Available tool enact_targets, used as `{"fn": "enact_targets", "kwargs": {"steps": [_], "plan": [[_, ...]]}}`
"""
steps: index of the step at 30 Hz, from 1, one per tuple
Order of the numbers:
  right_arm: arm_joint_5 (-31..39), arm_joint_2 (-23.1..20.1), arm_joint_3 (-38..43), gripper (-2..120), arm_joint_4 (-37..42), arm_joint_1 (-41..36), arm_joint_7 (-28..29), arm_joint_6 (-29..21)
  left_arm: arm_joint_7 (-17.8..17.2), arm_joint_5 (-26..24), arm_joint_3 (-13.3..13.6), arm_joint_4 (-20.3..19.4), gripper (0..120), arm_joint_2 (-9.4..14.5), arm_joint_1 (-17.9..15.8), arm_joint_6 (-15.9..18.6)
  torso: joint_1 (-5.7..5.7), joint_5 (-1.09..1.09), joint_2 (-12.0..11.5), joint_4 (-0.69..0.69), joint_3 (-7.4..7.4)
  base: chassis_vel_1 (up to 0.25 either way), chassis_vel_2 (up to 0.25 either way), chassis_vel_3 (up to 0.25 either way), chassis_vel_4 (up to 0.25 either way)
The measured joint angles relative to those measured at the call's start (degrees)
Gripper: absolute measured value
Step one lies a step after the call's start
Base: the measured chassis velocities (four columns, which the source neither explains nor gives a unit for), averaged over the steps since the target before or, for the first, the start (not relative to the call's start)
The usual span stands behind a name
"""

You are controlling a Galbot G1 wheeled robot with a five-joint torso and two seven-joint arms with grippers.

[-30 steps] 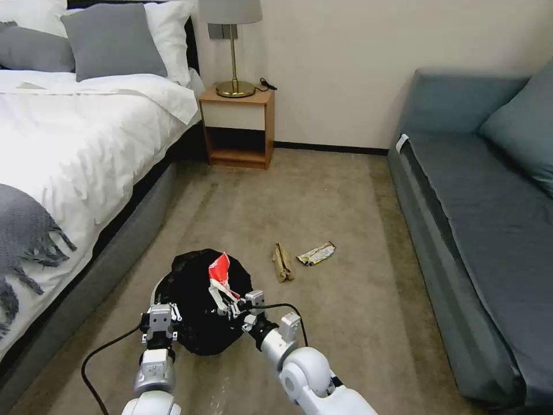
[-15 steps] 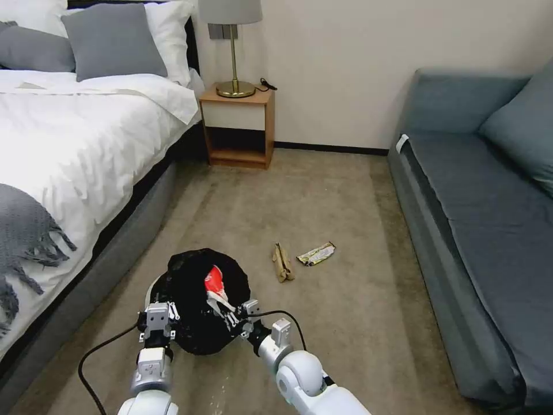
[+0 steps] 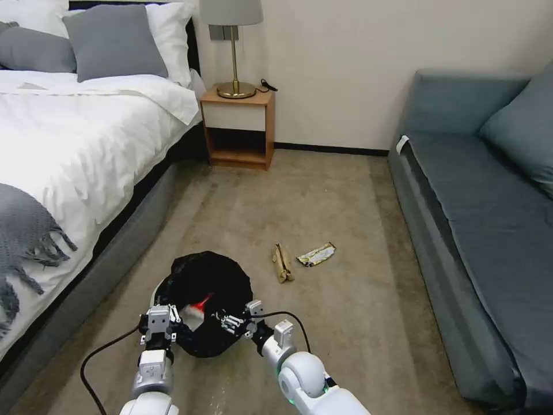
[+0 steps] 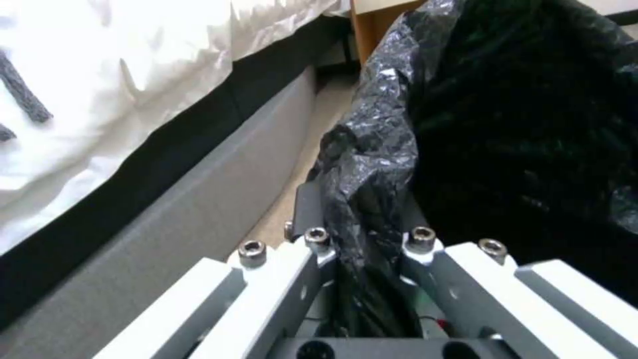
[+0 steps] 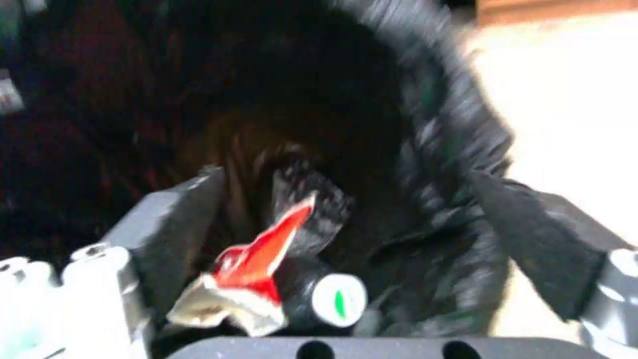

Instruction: Pick up the trash bin, then pick up the garbage on the floor and place it into the trash bin.

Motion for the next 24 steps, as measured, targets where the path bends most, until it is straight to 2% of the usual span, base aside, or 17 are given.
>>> {"fn": "enact_targets", "kwargs": {"steps": [4,8,13,19,24], "plan": [[-0.4,-1.1,3.0,99,5.4,-2.3,-1.2,0.3,0.0,0.2,0.1,0.2,5,-0.2,-0.1,-0.1,0.00,0.09,0.0,-0.08,0.00,0.000,0.000,0.000,0.000],[0.4,-2.6,6.7,100,10.0,-3.1,-1.4,0.5,-0.1,0.2,0.2,0.7,5,-0.3,-0.3,-0.5,0.00,0.02,0.0,-0.03,0.00,0.000,0.000,0.000,0.000],[5.4,-4.8,13.1,100,14.3,-3.5,-2.3,0.4,-0.2,0.0,-0.1,1.7,4,-0.3,-0.4,-1.2,0.00,0.01,0.0,-0.01,0.00,0.000,0.000,0.000,0.000],[8.3,-7.4,18.4,100,15.4,-4.3,-2.4,1.1,-0.3,-0.1,-0.2,2.0,5,-0.4,-0.5,-1.4,0.00,0.00,0.0,-0.01,0.00,0.000,0.000,0.000,0.000],[8.9,-8.9,21.6,100,12.8,-5.1,-2.4,2.3,-0.3,-0.1,-0.1,2.0,4,-0.6,-0.5,-1.5,0.00,-0.01,0.0,-0.01,0.00,0.000,0.000,0.000,0.000]]}}
